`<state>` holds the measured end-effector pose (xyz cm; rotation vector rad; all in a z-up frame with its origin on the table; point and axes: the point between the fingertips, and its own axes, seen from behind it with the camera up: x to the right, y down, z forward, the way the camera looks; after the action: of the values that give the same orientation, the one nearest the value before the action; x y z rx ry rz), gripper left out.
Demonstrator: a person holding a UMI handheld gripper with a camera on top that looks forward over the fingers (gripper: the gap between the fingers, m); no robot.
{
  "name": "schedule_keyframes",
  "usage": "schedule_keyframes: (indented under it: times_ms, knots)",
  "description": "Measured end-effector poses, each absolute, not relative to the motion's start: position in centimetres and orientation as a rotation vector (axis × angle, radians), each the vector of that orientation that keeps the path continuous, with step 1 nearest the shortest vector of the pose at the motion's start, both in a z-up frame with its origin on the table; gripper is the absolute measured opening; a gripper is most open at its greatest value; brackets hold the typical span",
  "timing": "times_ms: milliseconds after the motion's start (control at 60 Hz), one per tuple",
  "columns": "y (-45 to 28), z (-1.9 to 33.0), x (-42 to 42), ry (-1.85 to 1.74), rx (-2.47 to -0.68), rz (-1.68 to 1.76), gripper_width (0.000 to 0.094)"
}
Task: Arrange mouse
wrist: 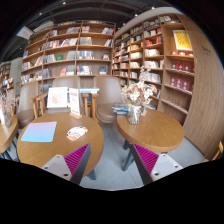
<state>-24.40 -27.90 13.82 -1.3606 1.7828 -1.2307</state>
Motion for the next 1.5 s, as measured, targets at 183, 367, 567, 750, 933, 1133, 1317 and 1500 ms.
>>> schedule_keyframes:
  times_ms: [183,367,567,750,933,1133,1317,1500]
  knots:
    - [-26.0,12.7,-22.9,1.754,-1.396,-1.2,0.0857]
    - [-23.3,10.9,-20.7,1.712,-1.455,-1.171,0.0857]
    - [-19.0,8.6,-18.0,1.656,-1.509,-1.094,0.0856]
    - [-14.5,5.7,-14.8,1.594,-1.577,-0.976,0.0856]
    - [-13.7,3.3,-10.9,1.598,-1.61,-0.956,0.0858]
    - [-14.3,1.2,-6.7,1.658,-1.63,-0.919,0.0854]
    - [-14.5,0.0,-3.5,1.674,-1.667,-0.903,0.0851]
    - [-14.3,-1.0,-0.8,1.69,-1.696,-0.886,0.0856]
